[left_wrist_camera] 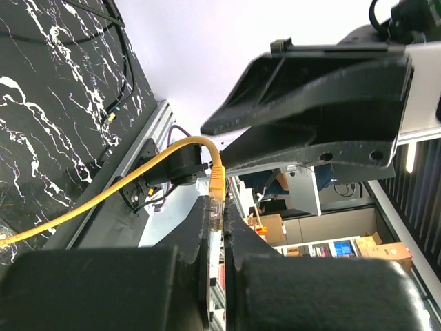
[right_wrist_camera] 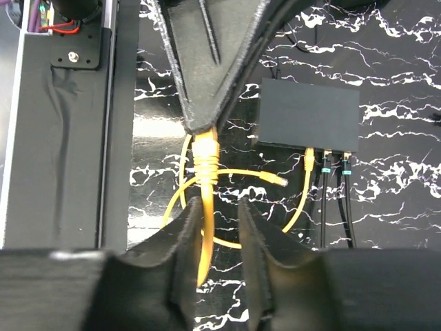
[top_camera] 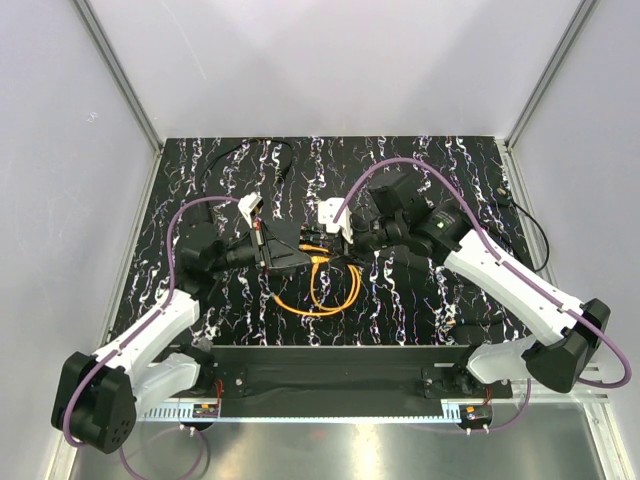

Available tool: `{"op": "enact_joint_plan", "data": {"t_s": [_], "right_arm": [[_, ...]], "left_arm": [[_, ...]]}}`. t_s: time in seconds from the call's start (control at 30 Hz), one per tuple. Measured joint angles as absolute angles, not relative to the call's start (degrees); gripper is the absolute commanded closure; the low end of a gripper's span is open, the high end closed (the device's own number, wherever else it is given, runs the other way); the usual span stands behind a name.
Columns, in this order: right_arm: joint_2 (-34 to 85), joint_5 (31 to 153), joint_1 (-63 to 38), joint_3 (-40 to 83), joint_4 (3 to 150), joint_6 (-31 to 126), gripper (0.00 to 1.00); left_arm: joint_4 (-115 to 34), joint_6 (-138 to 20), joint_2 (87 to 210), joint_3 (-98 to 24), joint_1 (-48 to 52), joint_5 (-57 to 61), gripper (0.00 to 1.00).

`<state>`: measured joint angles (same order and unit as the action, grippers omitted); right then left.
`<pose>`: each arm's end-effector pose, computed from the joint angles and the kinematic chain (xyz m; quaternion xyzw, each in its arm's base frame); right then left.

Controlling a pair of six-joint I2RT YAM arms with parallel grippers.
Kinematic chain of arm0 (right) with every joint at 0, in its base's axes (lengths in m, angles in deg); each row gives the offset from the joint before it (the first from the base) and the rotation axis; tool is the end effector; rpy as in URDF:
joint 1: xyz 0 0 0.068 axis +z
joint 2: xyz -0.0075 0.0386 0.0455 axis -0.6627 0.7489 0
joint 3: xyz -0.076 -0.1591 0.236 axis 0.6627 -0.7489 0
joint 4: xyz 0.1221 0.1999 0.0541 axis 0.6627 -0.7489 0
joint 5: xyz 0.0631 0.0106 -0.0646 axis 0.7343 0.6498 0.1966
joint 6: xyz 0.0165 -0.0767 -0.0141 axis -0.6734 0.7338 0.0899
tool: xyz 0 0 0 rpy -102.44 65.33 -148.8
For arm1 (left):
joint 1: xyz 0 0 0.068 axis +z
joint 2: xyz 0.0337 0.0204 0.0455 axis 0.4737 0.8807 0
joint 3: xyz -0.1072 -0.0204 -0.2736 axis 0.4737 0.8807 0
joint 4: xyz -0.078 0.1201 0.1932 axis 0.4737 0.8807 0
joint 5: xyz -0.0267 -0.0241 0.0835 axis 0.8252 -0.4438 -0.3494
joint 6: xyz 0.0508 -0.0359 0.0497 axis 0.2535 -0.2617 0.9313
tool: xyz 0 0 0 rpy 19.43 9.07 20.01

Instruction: Insert the plug into the switch port

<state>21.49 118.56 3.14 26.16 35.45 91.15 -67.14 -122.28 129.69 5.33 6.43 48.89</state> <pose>0.1700 0.2216 0.3831 -0.6575 0.5715 0.2902 0.3962 0.1667 -0.1273 0.3089 0.0248 0.7008 -0.6889 0.1838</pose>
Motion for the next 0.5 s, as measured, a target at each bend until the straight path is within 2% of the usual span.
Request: {"op": "enact_joint_plan", "data": {"t_s": [0.17,0.3,0.33,0.37,0.43,0.47,0.5], "right_arm": [[21.5,116.7,4.6,25.8,35.6,92.9,0.73],[21.5,115.8,4.9,25.2,35.6,94.1,0.81],[21.5,115.7,5.0,25.0,35.6,94.3,0.83],[21.5,115.7,5.0,24.9,35.6,94.5,0.94],[21.5,115.6,5.1,24.5,35.7,95.2,1.0],[21.5,115.4,5.2,24.4,35.8,95.4,1.0],[21.5,115.3,5.2,24.3,35.8,95.4,1.0]], "left_arm": [[-67.1,-123.0,129.7,5.3,6.4,48.8,1.0],[-67.1,-123.3,129.9,5.3,6.4,48.4,1.0],[-67.1,-123.4,129.9,5.3,6.4,48.3,1.0],[-67.1,-123.4,129.9,5.3,6.4,48.3,1.0],[-67.1,-123.5,129.9,5.4,6.4,48.1,0.99],[-67.1,-123.5,129.9,5.5,6.4,48.0,0.83],[-67.1,-123.4,129.9,5.6,6.4,48.0,0.74]]}}
